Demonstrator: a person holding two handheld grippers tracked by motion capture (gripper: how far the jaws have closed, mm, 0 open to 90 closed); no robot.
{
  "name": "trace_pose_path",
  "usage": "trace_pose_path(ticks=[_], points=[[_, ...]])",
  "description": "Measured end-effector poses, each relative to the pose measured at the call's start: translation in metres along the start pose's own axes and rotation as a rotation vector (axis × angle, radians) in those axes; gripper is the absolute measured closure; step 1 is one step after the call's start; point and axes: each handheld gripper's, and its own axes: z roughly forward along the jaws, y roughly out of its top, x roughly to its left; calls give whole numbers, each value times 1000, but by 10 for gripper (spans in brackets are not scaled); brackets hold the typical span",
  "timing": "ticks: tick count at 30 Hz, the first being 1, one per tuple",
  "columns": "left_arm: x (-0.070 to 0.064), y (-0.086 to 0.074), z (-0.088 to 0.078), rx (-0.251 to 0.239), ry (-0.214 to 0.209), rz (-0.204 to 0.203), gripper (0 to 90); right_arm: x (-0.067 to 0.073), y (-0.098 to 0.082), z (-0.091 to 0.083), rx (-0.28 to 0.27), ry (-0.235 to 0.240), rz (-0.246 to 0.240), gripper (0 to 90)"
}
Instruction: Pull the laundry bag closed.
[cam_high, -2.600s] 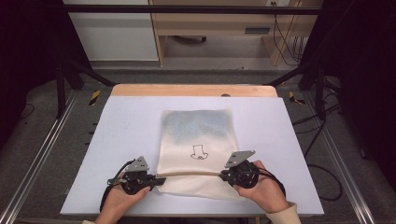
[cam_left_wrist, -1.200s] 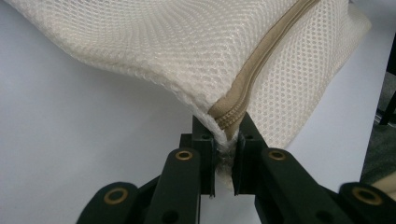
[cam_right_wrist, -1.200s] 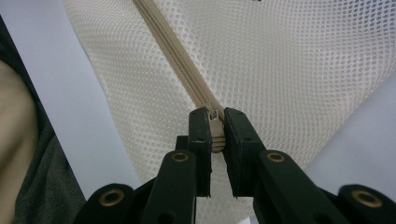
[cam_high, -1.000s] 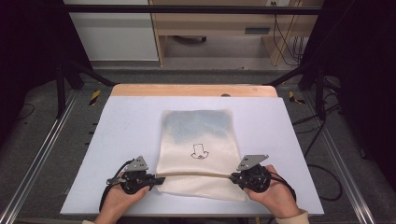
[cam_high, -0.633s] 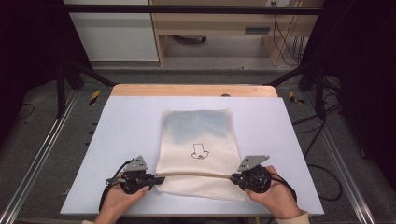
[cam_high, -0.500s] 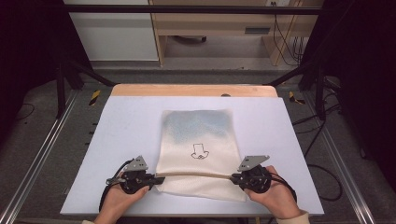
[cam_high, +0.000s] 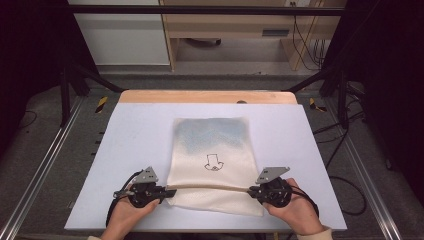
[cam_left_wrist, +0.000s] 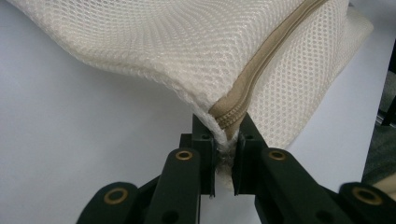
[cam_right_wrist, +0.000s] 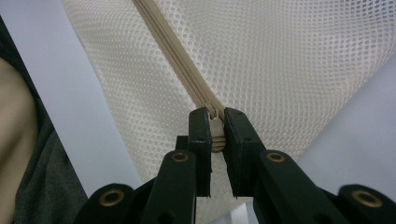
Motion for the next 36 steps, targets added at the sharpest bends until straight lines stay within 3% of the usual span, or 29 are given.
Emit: trace_pose_path(ticks=[36], points=[[0, 0, -1, -1, 2, 4, 818, -6, -11, -5, -9, -5, 30, 817]])
